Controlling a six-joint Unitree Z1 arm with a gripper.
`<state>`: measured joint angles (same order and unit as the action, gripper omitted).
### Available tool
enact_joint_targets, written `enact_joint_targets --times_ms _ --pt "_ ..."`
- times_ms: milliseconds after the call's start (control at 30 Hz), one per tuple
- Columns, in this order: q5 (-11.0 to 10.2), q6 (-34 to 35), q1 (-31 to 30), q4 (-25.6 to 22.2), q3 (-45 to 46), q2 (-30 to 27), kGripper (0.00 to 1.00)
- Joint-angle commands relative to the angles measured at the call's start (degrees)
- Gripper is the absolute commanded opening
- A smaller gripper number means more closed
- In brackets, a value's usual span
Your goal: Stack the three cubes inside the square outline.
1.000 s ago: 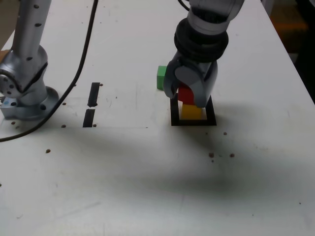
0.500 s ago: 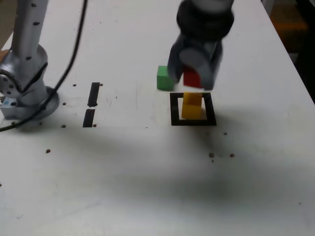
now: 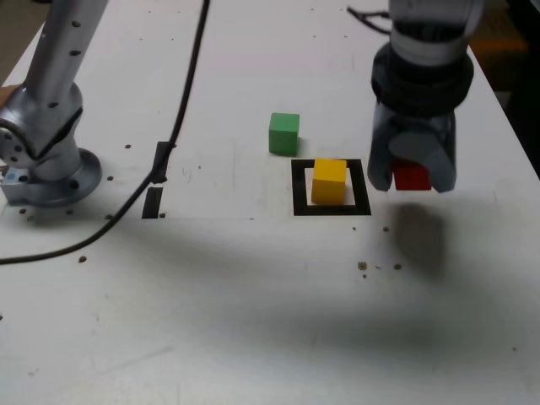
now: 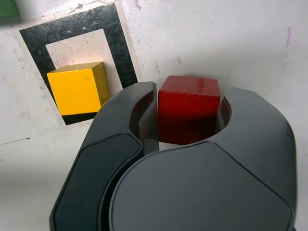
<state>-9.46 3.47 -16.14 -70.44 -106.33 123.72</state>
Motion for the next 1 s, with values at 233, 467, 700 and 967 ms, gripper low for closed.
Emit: enact_joint_targets --times_ms 233,467,700,967 --pt "0.2 2.1 2.2 2.1 7.4 -0.5 0.16" --pt "-1.1 2.3 3.1 -2.9 9.1 -1.3 0.16" --pt "-0.1 3.1 4.3 -16.8 8.5 -0.7 0.16" --pt "6.8 4.8 5.3 -21.8 11.4 0.7 0.18"
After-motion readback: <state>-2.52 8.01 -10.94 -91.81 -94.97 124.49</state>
